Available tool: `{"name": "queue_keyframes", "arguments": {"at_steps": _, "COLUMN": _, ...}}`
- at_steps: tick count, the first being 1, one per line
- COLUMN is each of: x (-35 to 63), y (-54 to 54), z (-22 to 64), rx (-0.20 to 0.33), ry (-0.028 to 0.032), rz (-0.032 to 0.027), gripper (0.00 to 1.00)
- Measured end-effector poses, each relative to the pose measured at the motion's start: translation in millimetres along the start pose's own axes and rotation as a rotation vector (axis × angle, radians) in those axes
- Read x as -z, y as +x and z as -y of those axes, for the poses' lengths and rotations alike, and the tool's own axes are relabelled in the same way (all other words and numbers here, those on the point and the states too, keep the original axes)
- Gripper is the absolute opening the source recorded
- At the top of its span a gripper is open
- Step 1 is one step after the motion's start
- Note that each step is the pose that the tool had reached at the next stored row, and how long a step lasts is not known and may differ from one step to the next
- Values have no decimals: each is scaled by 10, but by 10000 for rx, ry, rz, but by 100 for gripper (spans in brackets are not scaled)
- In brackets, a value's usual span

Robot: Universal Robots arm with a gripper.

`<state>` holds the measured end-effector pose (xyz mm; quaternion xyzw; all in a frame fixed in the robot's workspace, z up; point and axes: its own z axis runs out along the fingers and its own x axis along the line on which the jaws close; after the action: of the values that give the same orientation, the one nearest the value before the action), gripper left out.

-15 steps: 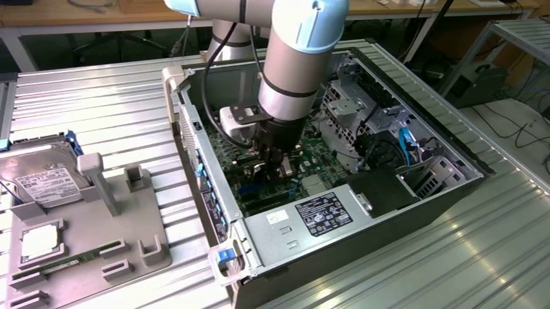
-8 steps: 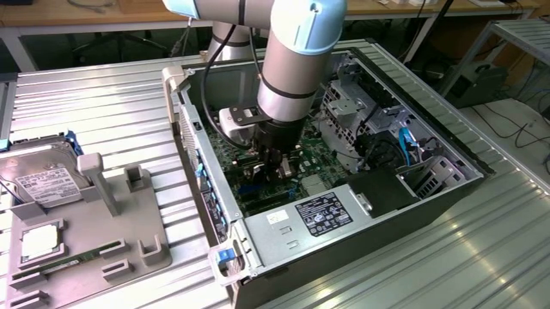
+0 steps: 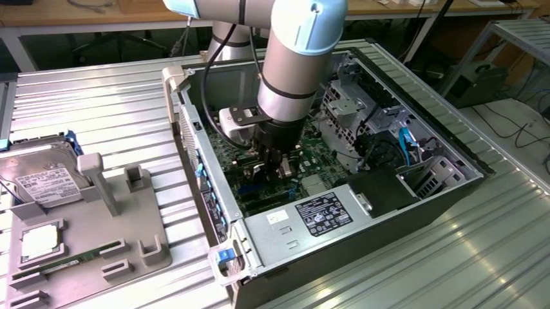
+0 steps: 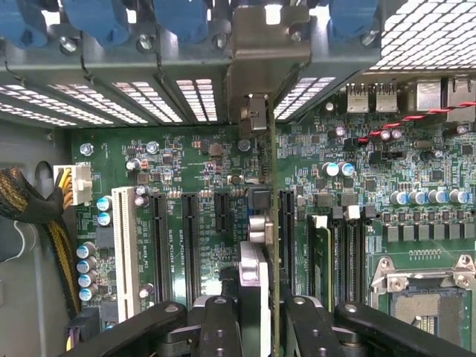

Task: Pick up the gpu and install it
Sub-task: 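Insert the gpu into the slot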

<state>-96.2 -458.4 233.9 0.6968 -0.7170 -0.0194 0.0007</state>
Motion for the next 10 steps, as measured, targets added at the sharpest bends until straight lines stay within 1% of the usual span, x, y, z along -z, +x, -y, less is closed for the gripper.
{"name": "queue_keyframes", "arguments": {"at_steps": 2, "x": 7, "y": 2, "z": -1, "rx": 0, "ry": -7, "rz": -16, "gripper": 28}}
{"name": "queue_keyframes", "arguments": {"at_steps": 8, "x": 8, "y": 2, "z": -1, "rx": 1, "ry": -7, "rz": -14, "gripper": 28}}
{"name": "queue_keyframes", "arguments": {"at_steps": 9, "x": 9, "y": 2, "z": -1, "rx": 0, "ry": -8, "rz": -23, "gripper": 28}}
{"name": "queue_keyframes", "arguments": {"at_steps": 10, "x": 9, "y": 2, "z": 0, "rx": 1, "ry": -7, "rz": -44, "gripper": 28}}
